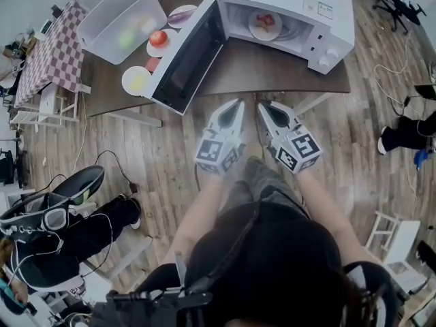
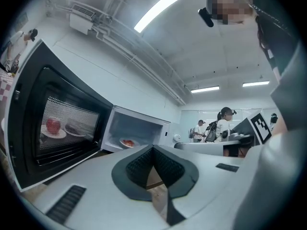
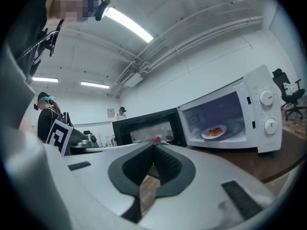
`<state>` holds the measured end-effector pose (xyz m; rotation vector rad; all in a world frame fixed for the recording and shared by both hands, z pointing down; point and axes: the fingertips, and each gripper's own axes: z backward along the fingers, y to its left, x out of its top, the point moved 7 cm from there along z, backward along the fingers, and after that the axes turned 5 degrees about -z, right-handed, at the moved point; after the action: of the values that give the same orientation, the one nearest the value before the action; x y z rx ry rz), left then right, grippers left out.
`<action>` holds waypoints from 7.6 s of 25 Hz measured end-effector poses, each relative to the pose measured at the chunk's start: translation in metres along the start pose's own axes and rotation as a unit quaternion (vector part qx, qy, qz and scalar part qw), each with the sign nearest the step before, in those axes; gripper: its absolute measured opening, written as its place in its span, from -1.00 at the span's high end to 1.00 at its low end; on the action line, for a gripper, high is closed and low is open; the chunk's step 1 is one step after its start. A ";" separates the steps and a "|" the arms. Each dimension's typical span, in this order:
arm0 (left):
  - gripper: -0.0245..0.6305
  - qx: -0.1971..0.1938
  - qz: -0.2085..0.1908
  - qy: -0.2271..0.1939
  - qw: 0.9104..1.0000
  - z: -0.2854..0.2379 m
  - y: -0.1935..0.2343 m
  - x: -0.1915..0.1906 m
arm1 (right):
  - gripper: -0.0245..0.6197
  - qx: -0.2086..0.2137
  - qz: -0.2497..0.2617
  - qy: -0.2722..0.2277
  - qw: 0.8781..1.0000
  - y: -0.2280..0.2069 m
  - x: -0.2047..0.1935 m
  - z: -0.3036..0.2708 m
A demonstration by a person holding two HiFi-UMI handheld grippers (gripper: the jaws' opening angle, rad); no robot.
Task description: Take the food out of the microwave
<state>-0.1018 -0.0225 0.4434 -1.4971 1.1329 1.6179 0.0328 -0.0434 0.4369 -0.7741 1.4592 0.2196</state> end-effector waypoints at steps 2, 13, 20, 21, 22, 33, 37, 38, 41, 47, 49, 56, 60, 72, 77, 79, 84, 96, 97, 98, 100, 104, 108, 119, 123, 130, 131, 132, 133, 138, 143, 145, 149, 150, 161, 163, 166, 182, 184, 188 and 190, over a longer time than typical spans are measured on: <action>0.89 -0.005 0.000 -0.002 1.000 -0.012 0.002 0.003 | 0.91 -0.006 0.000 -0.001 1.000 -0.010 0.004 -0.005; 0.89 -0.025 -0.001 0.002 1.000 -0.063 0.017 0.001 | 0.91 -0.049 -0.020 0.006 0.999 -0.052 0.011 -0.029; 0.89 -0.022 -0.002 0.003 1.000 -0.090 0.031 0.000 | 0.91 -0.050 -0.032 0.003 0.998 -0.070 0.015 -0.054; 0.89 -0.023 -0.002 0.005 1.000 -0.095 0.033 -0.001 | 0.91 -0.052 -0.034 0.002 0.998 -0.074 0.015 -0.056; 0.89 -0.024 -0.002 0.007 1.000 -0.099 0.036 -0.002 | 0.91 -0.054 -0.036 0.001 0.998 -0.078 0.016 -0.059; 0.89 -0.025 -0.002 0.008 1.000 -0.137 0.052 -0.001 | 0.91 -0.086 -0.050 -0.013 0.995 -0.115 0.028 -0.079; 0.89 -0.026 -0.003 0.005 1.000 -0.145 0.055 0.001 | 0.91 -0.105 -0.075 -0.011 0.992 -0.127 0.027 -0.082; 0.89 -0.027 -0.005 0.005 1.000 -0.147 0.056 0.001 | 0.91 -0.109 -0.083 -0.010 0.991 -0.130 0.026 -0.083; 0.89 -0.027 -0.005 0.003 1.000 -0.154 0.062 0.001 | 0.91 -0.119 -0.101 -0.008 0.988 -0.136 0.024 -0.088; 0.89 -0.041 -0.005 0.005 0.999 -0.168 0.073 0.001 | 0.91 -0.139 -0.126 -0.005 0.982 -0.147 0.019 -0.100; 0.89 -0.052 -0.004 0.011 0.999 -0.171 0.074 -0.003 | 0.87 -0.146 -0.143 -0.008 0.979 -0.150 0.016 -0.102; 0.89 -0.064 0.001 0.024 0.998 -0.185 0.085 -0.014 | 0.80 -0.160 -0.218 -0.008 0.963 -0.168 0.003 -0.114; 0.89 -0.071 0.000 0.031 0.997 -0.190 0.086 -0.022 | 0.80 -0.164 -0.248 -0.019 0.955 -0.173 0.000 -0.121; 0.89 -0.061 0.018 0.031 0.998 -0.198 0.097 -0.039 | 0.71 -0.139 -0.362 -0.055 0.920 -0.184 -0.007 -0.139; 0.89 -0.055 0.022 0.030 0.998 -0.204 0.104 -0.043 | 0.60 -0.113 -0.415 -0.071 0.900 -0.193 -0.008 -0.150; 0.89 -0.054 0.021 0.034 0.998 -0.205 0.104 -0.045 | 0.60 -0.111 -0.432 -0.077 0.892 -0.196 -0.008 -0.152; 0.88 -0.055 0.015 0.042 0.997 -0.207 0.104 -0.048 | 0.55 -0.122 -0.445 -0.092 0.882 -0.208 -0.005 -0.158; 0.88 -0.054 0.017 0.044 0.997 -0.202 0.109 -0.050 | 0.84 -0.140 -0.558 -0.114 0.810 -0.213 -0.009 -0.169; 0.88 -0.053 0.018 0.044 0.997 -0.202 0.109 -0.050 | 0.83 -0.143 -0.557 -0.112 0.810 -0.212 -0.009 -0.168; 0.88 -0.053 0.019 0.043 0.997 -0.203 0.110 -0.050 | 0.83 -0.142 -0.556 -0.112 0.811 -0.212 -0.010 -0.168; 0.88 -0.052 0.021 0.041 0.998 -0.204 0.110 -0.049 | 0.83 -0.138 -0.554 -0.117 0.813 -0.212 -0.011 -0.165; 0.88 -0.053 0.037 0.043 0.997 -0.207 0.110 -0.050 | 0.85 -0.119 -0.555 -0.132 0.813 -0.210 -0.011 -0.161; 0.68 -0.064 0.061 0.043 0.995 -0.212 0.107 -0.049 | 0.85 -0.111 -0.552 -0.130 0.816 -0.205 -0.012 -0.152; 0.66 -0.069 0.126 0.068 0.987 -0.222 0.096 -0.055 | 0.85 -0.076 -0.538 -0.133 0.829 -0.195 -0.015 -0.131; 0.65 -0.074 0.188 0.066 0.977 -0.224 0.095 -0.056 | 0.86 -0.076 -0.538 -0.132 0.829 -0.194 -0.016 -0.127; 0.56 -0.077 0.269 0.083 0.956 -0.227 0.097 -0.062 | 0.86 -0.075 -0.549 -0.138 0.821 -0.196 -0.018 -0.121; 0.56 -0.079 0.280 0.082 0.953 -0.227 0.097 -0.062 | 0.86 -0.076 -0.548 -0.138 0.821 -0.196 -0.019 -0.121; 0.56 -0.081 0.294 0.080 0.949 -0.227 0.096 -0.063 | 0.86 -0.076 -0.548 -0.138 0.822 -0.197 -0.018 -0.120; 0.56 -0.082 0.310 0.077 0.944 -0.228 0.096 -0.064 | 0.86 -0.075 -0.548 -0.138 0.822 -0.197 -0.018 -0.119; 0.56 -0.086 0.364 0.071 0.925 -0.231 0.094 -0.069 | 0.86 -0.072 -0.549 -0.132 0.822 -0.195 -0.019 -0.117; 0.63 -0.089 0.391 0.066 0.914 -0.235 0.091 -0.069 | 0.85 -0.068 -0.550 -0.125 0.823 -0.194 -0.021 -0.115; 0.70 -0.089 0.393 0.065 0.913 -0.234 0.090 -0.069 | 0.84 -0.066 -0.545 -0.119 0.827 -0.195 -0.022 -0.115; 0.75 -0.087 0.399 0.066 0.910 -0.232 0.090 -0.071 | 0.76 -0.082 -0.528 -0.101 0.839 -0.198 -0.020 -0.116; 0.75 -0.087 0.401 0.065 0.910 -0.232 0.091 -0.070 | 0.67 -0.092 -0.529 -0.100 0.838 -0.201 -0.020 -0.115; 0.77 -0.087 0.394 0.077 0.912 -0.230 0.093 -0.073 | 0.79 -0.111 -0.544 -0.116 0.824 -0.217 -0.020 -0.119; 0.74 -0.087 0.376 0.088 0.918 -0.229 0.092 -0.073 | 0.82 -0.115 -0.550 -0.122 0.818 -0.217 -0.021 -0.117; 0.67 -0.077 0.342 0.094 0.932 -0.227 0.092 -0.073 | 0.85 -0.123 -0.550 -0.121 0.817 -0.218 -0.023 -0.115; 0.72 -0.040 0.176 0.058 0.982 -0.206 0.098 -0.044 | 0.85 -0.127 -0.557 -0.107 0.814 -0.215 -0.020 -0.113; 0.87 -0.035 0.158 0.054 0.985 -0.204 0.099 -0.041 | 0.85 -0.128 -0.558 -0.107 0.813 -0.213 -0.019 -0.114; 0.92 -0.033 0.142 0.052 0.988 -0.201 0.099 -0.038 | 0.85 -0.127 -0.562 -0.107 0.811 -0.210 -0.018 -0.113; 0.92 -0.037 0.129 0.052 0.990 -0.200 0.097 -0.036 | 0.85 -0.127 -0.563 -0.106 0.810 -0.209 -0.018 -0.113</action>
<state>-0.0989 -0.2399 0.4997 -1.5489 1.3865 1.7880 0.0602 -0.2597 0.5326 -1.6487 0.5684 -0.4162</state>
